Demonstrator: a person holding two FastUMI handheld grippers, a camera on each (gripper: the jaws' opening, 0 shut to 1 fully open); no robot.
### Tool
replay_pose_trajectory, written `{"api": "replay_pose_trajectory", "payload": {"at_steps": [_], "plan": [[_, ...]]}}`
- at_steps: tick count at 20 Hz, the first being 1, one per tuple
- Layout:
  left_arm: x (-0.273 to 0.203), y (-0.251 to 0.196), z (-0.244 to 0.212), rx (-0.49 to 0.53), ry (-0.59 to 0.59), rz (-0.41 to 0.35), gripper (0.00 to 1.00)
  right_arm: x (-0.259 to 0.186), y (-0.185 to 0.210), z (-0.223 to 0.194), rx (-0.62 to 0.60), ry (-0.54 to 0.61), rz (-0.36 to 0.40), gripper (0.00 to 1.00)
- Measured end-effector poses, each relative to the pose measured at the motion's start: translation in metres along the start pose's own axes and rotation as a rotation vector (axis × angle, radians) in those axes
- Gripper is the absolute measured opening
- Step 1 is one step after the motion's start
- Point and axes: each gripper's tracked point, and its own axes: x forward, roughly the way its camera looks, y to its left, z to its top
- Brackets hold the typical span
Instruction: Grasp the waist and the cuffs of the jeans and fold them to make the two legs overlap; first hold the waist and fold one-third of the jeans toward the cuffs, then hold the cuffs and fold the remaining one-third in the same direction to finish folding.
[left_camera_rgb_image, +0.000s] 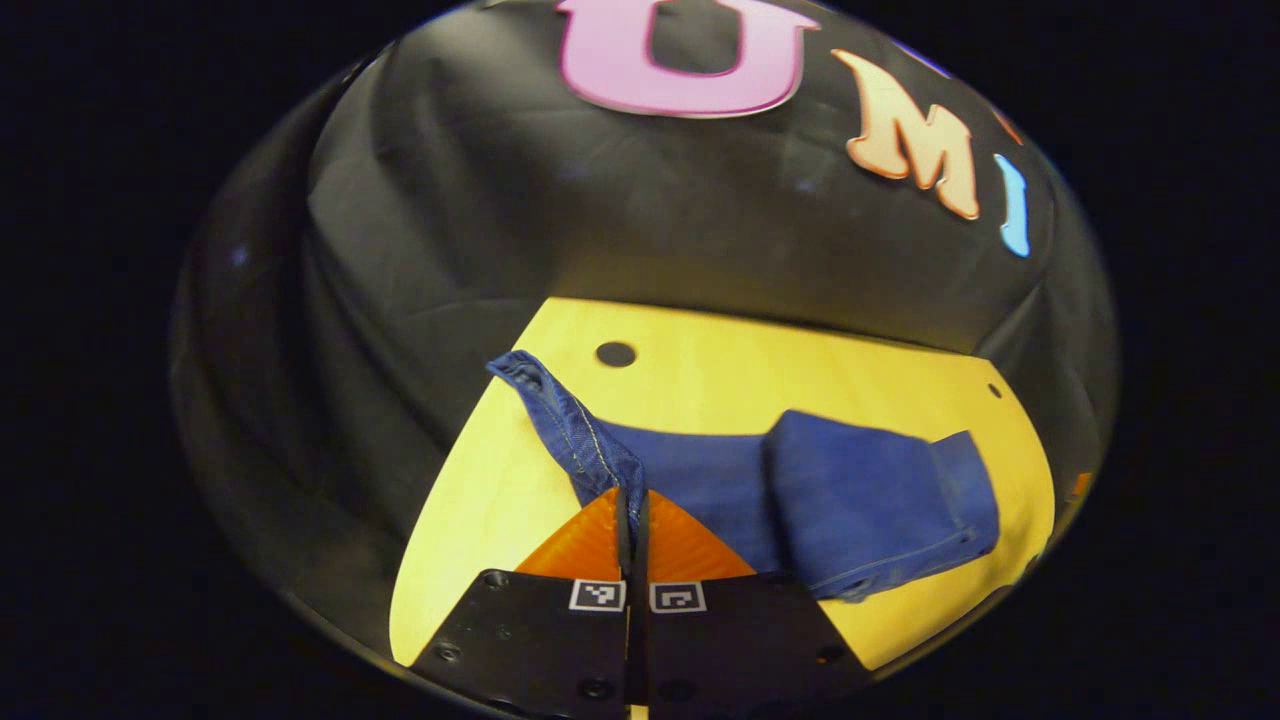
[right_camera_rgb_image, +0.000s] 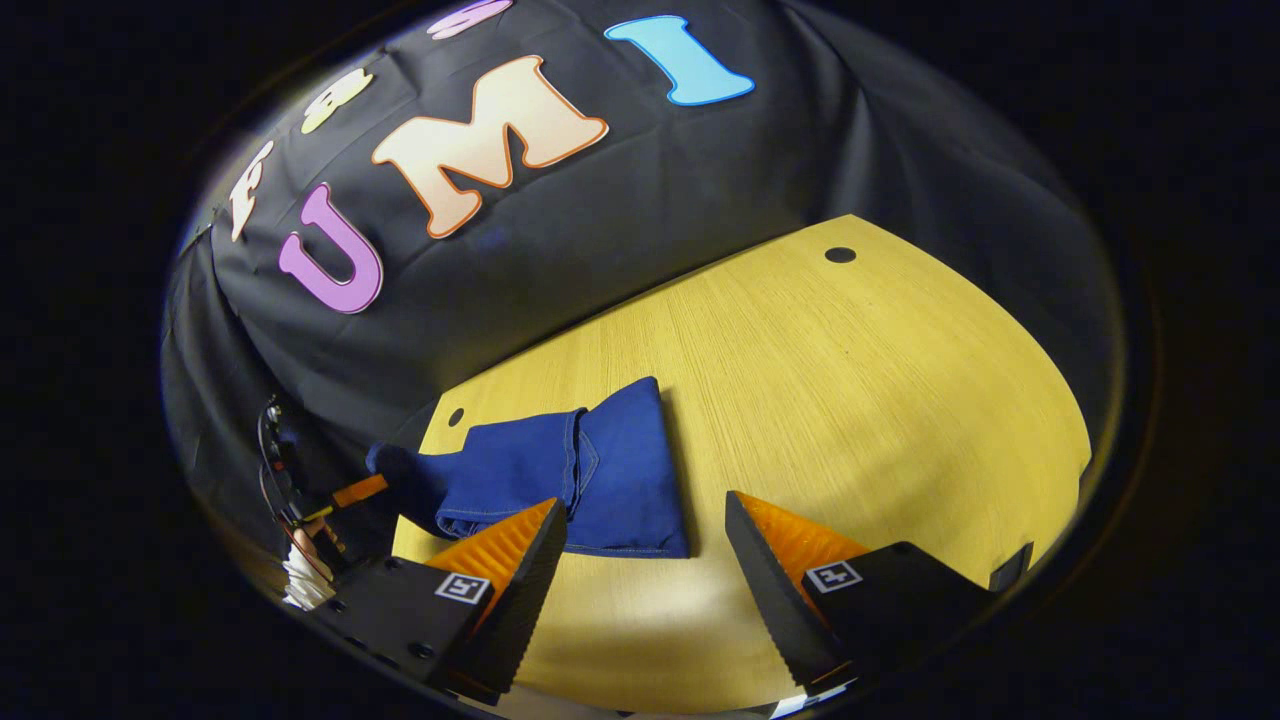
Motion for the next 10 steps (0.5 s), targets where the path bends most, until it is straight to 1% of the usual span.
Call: {"api": "replay_pose_trajectory", "payload": {"at_steps": [7,10], "plan": [[-0.013,-0.012,0.012,0.120,-0.046,-0.186,0.00,-0.013,-0.042,0.014,-0.033,-0.012,0.011,0.98],[-0.012,-0.017,0.002,0.180,-0.044,-0.280,0.00,-0.019,-0.055,0.013,-0.031,-0.018,0.011,0.98]]}}
